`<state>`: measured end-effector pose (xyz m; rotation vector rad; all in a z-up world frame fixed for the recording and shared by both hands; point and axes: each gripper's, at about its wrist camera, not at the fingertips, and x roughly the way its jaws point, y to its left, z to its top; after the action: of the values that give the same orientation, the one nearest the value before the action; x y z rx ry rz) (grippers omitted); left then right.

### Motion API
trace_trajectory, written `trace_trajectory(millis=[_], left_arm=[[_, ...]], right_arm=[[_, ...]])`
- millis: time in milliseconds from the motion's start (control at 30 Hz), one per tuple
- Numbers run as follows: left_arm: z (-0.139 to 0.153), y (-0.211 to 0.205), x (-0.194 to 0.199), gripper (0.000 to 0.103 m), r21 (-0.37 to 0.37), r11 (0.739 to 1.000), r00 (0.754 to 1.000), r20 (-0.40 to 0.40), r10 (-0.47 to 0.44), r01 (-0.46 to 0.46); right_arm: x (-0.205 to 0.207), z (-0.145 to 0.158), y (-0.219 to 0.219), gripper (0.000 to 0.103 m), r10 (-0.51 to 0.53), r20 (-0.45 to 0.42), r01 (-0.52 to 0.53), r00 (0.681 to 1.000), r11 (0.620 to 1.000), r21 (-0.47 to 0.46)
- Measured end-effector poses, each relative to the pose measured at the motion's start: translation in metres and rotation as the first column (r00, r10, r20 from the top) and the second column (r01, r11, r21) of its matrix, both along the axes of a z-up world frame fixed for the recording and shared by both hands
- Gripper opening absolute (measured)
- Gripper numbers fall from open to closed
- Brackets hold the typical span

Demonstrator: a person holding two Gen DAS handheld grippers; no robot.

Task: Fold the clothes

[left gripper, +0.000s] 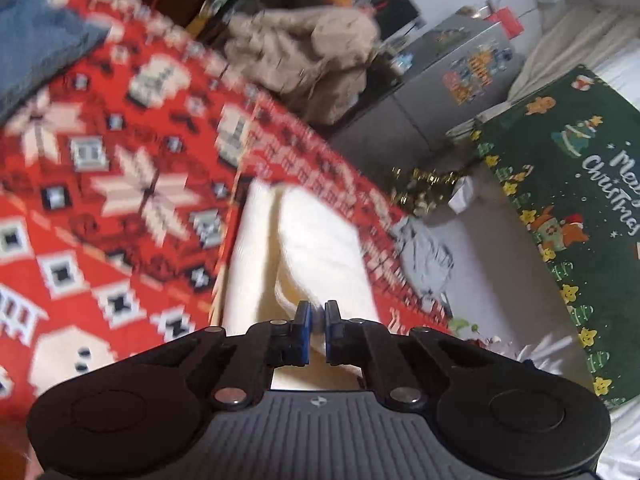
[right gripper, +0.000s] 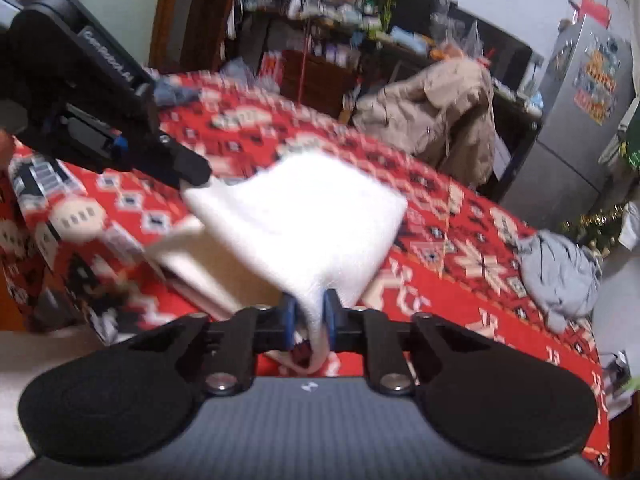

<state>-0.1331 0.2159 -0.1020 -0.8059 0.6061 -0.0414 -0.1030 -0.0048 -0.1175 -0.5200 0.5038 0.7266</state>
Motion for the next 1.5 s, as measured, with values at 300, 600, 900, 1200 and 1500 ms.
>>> trace_trajectory(millis=[300, 600, 900, 1200, 1500], left_arm=[[-0.045, 0.0, -0.001, 0.007, 0.09, 0.996, 0.988, -0.154, 0.004, 0.01], [-0.044, 0.0, 0.0, 0.007, 0.093, 0.995, 0.988, -0.157, -0.014, 0.029], [-0.045, -0.007, -0.003, 0.007, 0.125, 0.991, 0.986, -0.164, -0.027, 0.048], [-0.044, 0.01, -0.006, 0.015, 0.024, 0.999, 0.988, -0.152, -0.033, 0.037], [-0.022, 0.041, 0.057, 0.027, 0.014, 0.999, 0.995, -0.084, -0.051, 0.052]], right_arm=[[0.0, -0.011, 0.014, 0.02, 0.072, -0.046, -0.075, 0.996, 0.995, -0.069], [0.015, 0.011, -0.029, 0.02, 0.08, -0.226, -0.044, 0.971, 0.986, 0.162], [0.05, 0.005, -0.013, 0.011, 0.02, -0.318, 0.054, 0.948, 0.974, 0.221], [0.064, 0.006, -0.043, 0.008, 0.001, -0.393, 0.124, 0.919, 0.948, 0.292], [0.111, 0.019, -0.041, 0.014, -0.021, -0.427, 0.185, 0.904, 0.92, 0.346]])
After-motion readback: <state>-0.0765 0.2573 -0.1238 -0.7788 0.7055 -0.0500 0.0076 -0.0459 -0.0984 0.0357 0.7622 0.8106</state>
